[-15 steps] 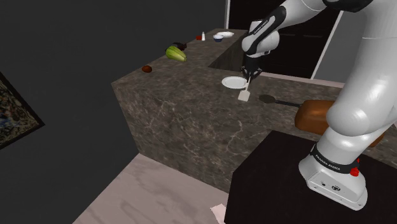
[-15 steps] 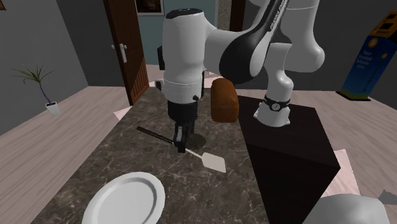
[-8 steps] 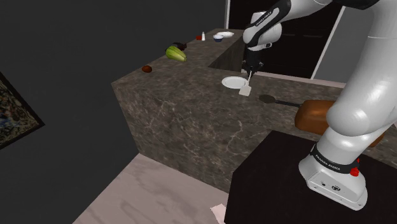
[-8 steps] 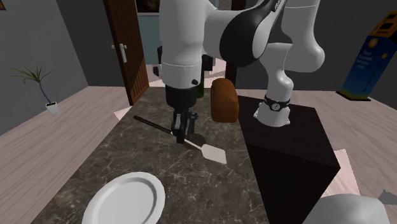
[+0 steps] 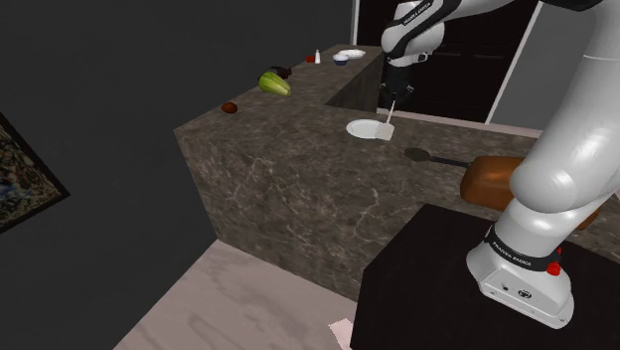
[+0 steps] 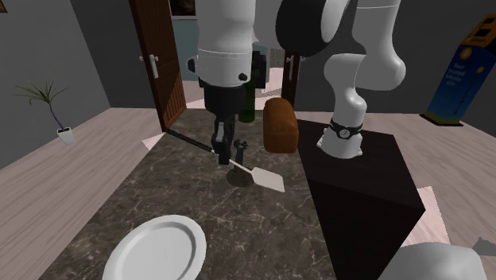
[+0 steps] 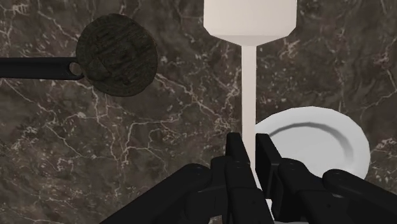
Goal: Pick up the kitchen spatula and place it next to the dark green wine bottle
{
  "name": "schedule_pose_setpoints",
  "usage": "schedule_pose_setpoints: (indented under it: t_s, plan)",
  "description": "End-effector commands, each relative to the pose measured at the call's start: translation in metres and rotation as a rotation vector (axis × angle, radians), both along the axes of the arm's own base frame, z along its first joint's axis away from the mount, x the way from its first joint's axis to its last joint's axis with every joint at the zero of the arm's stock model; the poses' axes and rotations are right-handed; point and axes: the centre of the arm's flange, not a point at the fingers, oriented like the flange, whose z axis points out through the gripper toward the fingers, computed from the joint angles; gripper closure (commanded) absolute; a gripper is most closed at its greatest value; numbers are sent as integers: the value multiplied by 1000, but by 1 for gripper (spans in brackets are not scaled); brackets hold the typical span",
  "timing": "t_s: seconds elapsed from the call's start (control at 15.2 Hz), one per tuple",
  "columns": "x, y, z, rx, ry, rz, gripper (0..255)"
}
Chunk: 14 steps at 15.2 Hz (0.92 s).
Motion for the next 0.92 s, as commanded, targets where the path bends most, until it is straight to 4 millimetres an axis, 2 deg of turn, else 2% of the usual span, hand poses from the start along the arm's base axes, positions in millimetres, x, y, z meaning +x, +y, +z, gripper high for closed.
schedule_pose_setpoints:
  t_s: [0.0, 0.86]
  plan:
    - [-1, 1, 11, 0, 0, 0, 255]
    - [-1, 1, 80, 0, 0, 0, 255]
